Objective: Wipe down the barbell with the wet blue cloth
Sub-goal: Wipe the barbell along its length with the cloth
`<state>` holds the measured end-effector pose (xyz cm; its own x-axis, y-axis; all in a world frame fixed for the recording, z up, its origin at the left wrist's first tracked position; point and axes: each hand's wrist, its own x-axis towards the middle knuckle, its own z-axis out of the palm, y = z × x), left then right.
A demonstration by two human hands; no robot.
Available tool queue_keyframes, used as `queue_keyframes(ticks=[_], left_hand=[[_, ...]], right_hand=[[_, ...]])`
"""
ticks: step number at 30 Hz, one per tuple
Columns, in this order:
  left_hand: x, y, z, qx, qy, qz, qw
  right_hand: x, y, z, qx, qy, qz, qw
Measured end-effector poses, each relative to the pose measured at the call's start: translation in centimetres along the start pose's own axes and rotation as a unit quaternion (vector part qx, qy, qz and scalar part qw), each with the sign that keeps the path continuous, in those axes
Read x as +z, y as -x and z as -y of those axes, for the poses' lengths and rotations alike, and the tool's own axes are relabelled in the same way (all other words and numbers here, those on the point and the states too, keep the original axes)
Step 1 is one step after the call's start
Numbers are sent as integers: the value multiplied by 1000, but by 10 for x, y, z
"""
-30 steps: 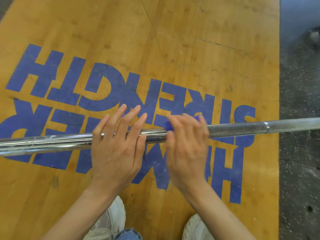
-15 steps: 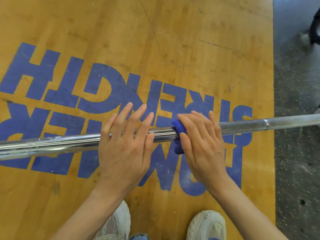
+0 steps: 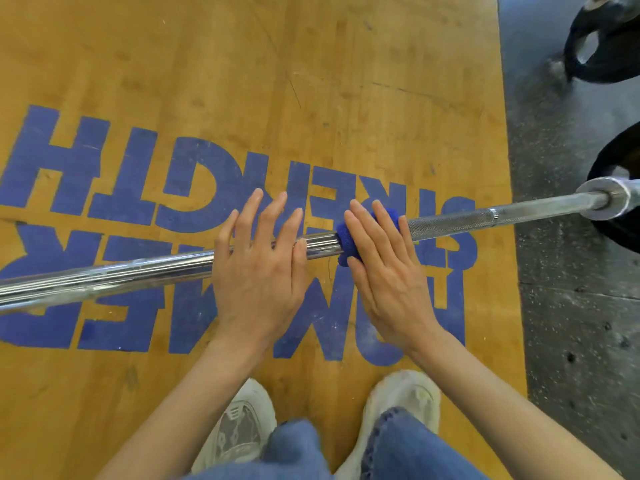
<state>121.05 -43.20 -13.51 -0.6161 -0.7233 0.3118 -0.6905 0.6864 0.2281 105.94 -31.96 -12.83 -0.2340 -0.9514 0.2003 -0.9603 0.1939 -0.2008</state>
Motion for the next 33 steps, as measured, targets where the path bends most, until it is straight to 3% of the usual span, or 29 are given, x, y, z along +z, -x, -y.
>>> queue_keyframes(ticks=[10, 15, 19, 24, 29, 33], left_hand=[[6, -17, 10, 16, -4, -26, 1000], [12, -27, 14, 13, -7, -24, 1000], [15, -38, 18, 14, -7, -31, 999], [17, -52, 22, 3, -13, -14, 1000], [23, -69, 27, 9, -11, -23, 1000], [25, -82, 34, 5, -10, -19, 1000]], right_hand=[[15, -29, 11, 64, -17, -56, 996], [20, -34, 16, 13, -24, -43, 999], [22, -76, 18, 52, -23, -58, 997], [28, -44, 18, -6, -6, -33, 999], [28, -102, 18, 40, -33, -56, 997], [37, -70, 16, -25, -11, -38, 999]])
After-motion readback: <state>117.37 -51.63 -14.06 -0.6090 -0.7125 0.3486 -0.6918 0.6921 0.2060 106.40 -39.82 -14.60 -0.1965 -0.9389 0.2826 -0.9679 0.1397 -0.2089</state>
